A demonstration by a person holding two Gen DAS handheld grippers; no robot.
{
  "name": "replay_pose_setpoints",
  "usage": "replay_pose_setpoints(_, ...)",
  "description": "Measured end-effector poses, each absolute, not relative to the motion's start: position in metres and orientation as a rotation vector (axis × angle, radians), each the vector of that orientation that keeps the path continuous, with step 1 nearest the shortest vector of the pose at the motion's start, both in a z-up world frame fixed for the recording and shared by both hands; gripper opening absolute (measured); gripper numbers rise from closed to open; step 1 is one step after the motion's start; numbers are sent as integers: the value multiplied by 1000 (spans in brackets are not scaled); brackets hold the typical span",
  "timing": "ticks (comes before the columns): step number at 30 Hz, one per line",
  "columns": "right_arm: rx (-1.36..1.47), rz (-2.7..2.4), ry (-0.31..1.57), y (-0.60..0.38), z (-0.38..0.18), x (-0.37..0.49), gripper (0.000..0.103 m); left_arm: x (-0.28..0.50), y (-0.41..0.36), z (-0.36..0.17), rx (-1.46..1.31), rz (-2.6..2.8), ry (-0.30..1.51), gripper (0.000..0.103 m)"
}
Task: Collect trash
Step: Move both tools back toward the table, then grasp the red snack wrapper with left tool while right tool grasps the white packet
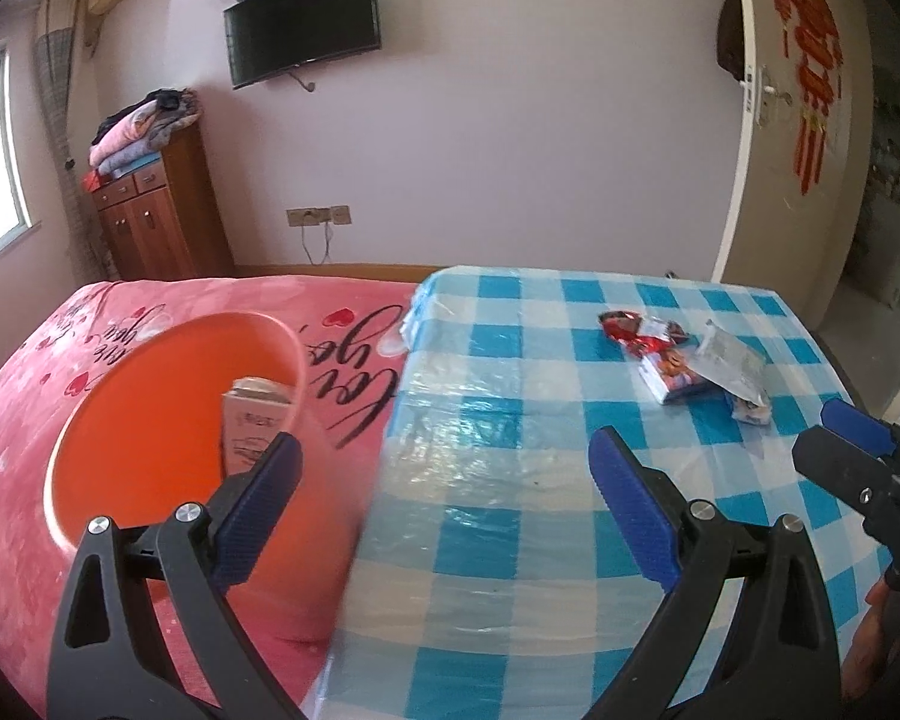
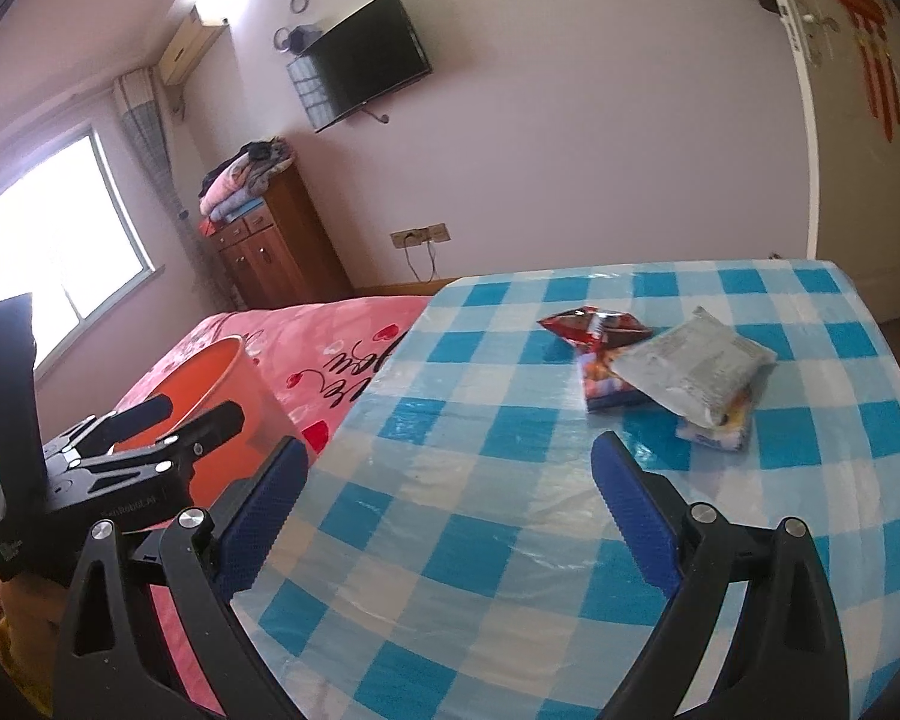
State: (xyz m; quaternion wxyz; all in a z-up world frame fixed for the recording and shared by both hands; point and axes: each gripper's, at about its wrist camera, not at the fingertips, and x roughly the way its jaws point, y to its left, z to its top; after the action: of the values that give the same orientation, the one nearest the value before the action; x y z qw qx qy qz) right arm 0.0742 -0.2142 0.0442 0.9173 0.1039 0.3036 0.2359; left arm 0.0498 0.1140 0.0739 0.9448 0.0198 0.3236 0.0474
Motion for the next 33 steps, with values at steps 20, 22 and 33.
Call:
replay_pose_setpoints(20, 308, 388, 649, -287, 1, 84, 94, 78, 44, 45, 147, 41, 720, 97)
replay_pose_setpoints(22, 322, 378, 655, -294, -3, 87, 94, 83, 38, 41, 159, 37, 728, 97)
replay_pose_setpoints(33, 367, 310, 698, -333, -28, 105, 94, 117, 23, 19, 120, -49, 769, 97)
